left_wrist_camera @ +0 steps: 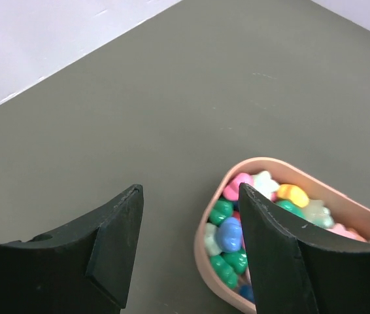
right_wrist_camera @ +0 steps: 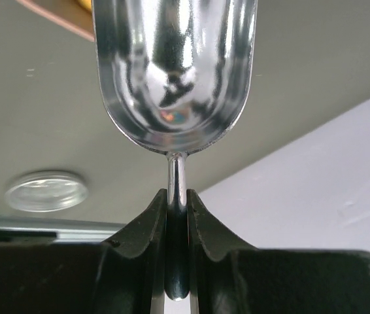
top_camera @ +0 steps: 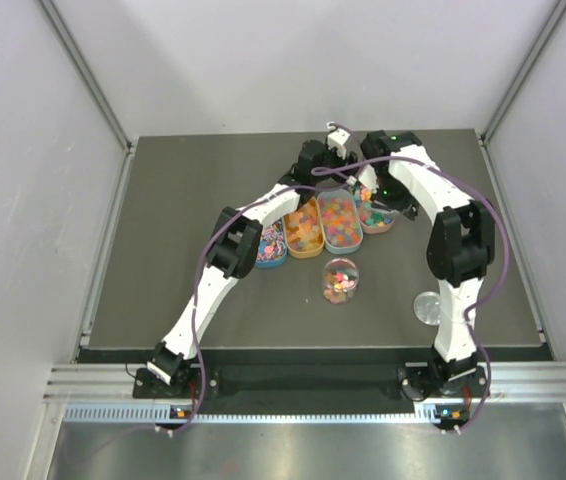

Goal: Pack the candies
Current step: Scoop the fake candies from the storage box.

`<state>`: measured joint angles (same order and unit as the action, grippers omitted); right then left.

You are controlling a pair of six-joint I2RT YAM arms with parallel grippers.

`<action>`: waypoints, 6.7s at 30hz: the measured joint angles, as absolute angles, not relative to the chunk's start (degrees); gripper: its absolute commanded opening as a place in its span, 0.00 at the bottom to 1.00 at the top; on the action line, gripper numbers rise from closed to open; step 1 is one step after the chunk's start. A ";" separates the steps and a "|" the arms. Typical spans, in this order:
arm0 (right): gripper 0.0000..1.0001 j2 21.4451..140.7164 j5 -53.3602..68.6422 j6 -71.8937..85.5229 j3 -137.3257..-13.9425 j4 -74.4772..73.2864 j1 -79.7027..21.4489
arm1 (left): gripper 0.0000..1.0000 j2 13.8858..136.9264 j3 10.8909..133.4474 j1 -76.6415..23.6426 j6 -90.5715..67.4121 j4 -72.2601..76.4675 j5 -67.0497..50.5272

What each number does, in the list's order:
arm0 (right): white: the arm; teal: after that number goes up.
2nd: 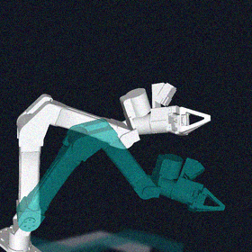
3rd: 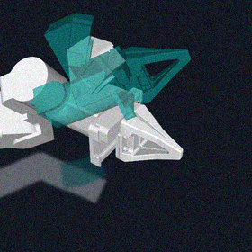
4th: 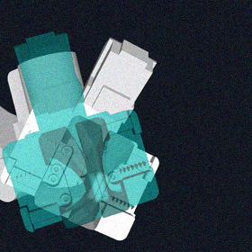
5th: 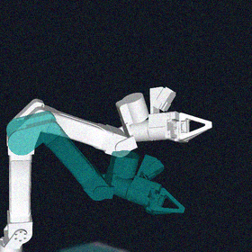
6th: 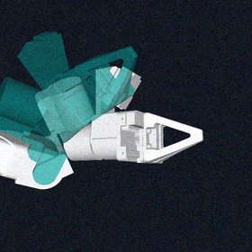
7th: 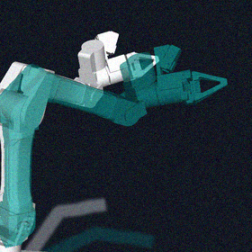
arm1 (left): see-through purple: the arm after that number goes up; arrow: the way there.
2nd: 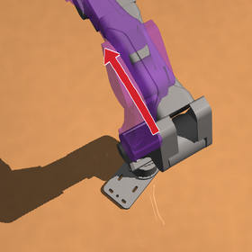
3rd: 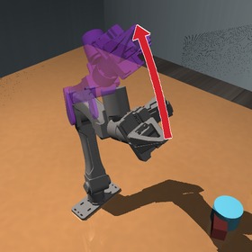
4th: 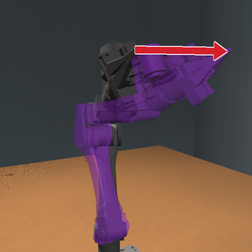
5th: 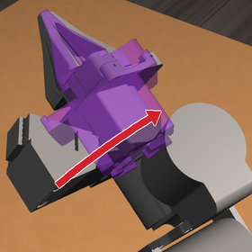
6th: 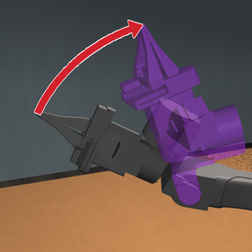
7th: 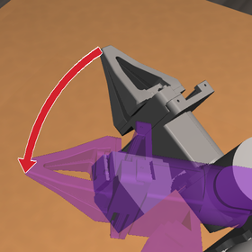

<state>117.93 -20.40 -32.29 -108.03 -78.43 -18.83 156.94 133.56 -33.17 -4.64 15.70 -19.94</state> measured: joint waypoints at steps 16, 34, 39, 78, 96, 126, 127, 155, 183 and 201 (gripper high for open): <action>0.00 121.97 -27.29 -38.41 -110.37 -78.17 -20.71 | 0.66 159.85 136.55 -32.51 -4.58 18.26 -16.08; 0.00 128.09 -21.21 -31.62 -116.68 -80.12 -21.37 | 0.62 161.80 136.75 -31.53 -7.90 18.44 -19.92; 0.00 128.14 -18.61 -28.16 -116.64 -80.66 -21.08 | 0.61 161.80 137.03 -31.53 -7.97 18.11 -21.87; 0.00 132.70 -4.78 -22.90 -120.88 -82.08 -18.46 | 0.16 159.57 133.36 -30.48 -12.08 13.80 -32.49; 0.00 135.98 -7.31 -22.83 -126.87 -84.03 -20.23 | 0.27 157.64 129.99 -29.85 -16.38 14.85 -33.12; 0.00 134.61 8.91 -27.18 -123.96 -80.07 -13.96 | 0.67 145.60 123.13 -26.44 -21.23 15.20 -31.33; 0.00 134.26 9.37 -26.83 -123.17 -79.42 -13.76 | 0.67 144.66 123.09 -26.02 -21.06 15.20 -31.81; 0.00 112.90 9.45 -16.38 -87.09 -49.52 -13.02 | 0.66 133.34 120.09 -24.99 -18.44 14.33 -37.98; 0.00 91.18 9.19 -10.39 -58.11 -19.70 -13.67 | 0.67 119.72 111.94 -24.99 -9.23 3.49 -37.32; 0.00 79.31 13.21 -21.56 -66.13 -24.18 -13.72 | 0.67 115.68 109.34 -24.16 0.60 -4.56 -33.52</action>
<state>79.31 13.21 -21.56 -66.13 -24.18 -13.72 115.68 109.34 -24.16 0.60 -4.56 -33.52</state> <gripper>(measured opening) 0.126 0.672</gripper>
